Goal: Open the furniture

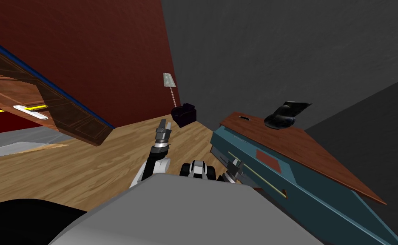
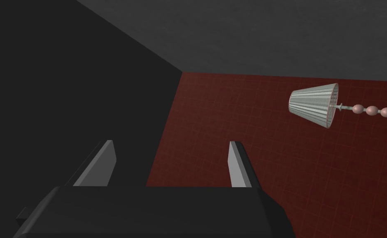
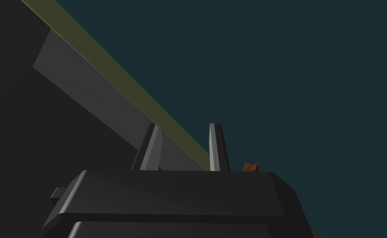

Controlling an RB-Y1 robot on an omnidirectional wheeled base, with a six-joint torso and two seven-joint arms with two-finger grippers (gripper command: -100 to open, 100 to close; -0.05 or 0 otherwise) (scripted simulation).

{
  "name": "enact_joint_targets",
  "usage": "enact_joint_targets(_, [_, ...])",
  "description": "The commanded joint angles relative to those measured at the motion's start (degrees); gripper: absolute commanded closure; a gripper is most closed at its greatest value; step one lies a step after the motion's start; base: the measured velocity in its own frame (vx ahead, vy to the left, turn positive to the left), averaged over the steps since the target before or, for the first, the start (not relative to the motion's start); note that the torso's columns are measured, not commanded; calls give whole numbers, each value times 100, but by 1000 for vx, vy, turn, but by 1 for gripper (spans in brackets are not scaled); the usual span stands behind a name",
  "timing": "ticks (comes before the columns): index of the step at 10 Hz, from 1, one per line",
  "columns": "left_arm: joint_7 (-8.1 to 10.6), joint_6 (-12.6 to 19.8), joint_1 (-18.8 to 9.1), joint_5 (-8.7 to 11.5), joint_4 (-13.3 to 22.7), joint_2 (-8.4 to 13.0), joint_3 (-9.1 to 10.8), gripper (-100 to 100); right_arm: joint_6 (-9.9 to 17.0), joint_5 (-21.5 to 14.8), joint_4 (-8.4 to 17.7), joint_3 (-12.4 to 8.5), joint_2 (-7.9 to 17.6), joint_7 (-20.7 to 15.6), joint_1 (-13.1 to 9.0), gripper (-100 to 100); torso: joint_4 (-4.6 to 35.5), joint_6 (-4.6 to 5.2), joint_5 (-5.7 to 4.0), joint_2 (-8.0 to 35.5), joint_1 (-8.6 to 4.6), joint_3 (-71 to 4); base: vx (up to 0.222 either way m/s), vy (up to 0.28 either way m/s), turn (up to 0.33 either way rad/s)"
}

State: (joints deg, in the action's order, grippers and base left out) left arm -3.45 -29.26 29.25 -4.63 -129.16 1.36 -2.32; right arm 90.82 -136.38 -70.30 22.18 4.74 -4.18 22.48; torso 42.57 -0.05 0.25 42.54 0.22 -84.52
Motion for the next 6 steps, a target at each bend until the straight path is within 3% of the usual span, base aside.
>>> enact_joint_targets(1, [0, 0, 0, 0, 0, 0, 0, 0, -54, -347, -79, -341, -83, 447, 181, 100, -4, 4, -2, -2, 4, 1, 30, 72, -47])
enact_joint_targets(2, [0, 0, 0, 0, 0, 0, 0, 0, -54, -347, -79, -341, -83, 494, 181, 100, 0, -2, 0, 0, 5, 0, 3, 31, -11])
enact_joint_targets(3, [0, 0, 0, 0, 0, 0, 0, 0, -150, -601, -151, -609, -147, 700, 377, 100, 5, -8, 2, 5, 1, 1, 16, 57, -48])
enact_joint_targets(4, [0, 0, 0, 0, 0, 0, 0, 0, -150, -622, -151, -627, -147, 842, 377, 100, 0, 8, 1, 9, 8, 5, 22, 76, -50])
enact_joint_targets(5, [0, 0, 0, 0, 0, 0, 0, 0, -246, -861, -222, -853, -211, 1003, 573, 100, 3, 5, 4, 9, 10, 4, 34, 94, -74])
enact_joint_targets(6, [0, 0, 0, 0, 0, 0, 0, 0, -246, -897, -222, -913, -211, 1158, 573, 100, 2, 6, 7, 6, 15, 2, 32, 82, -50])
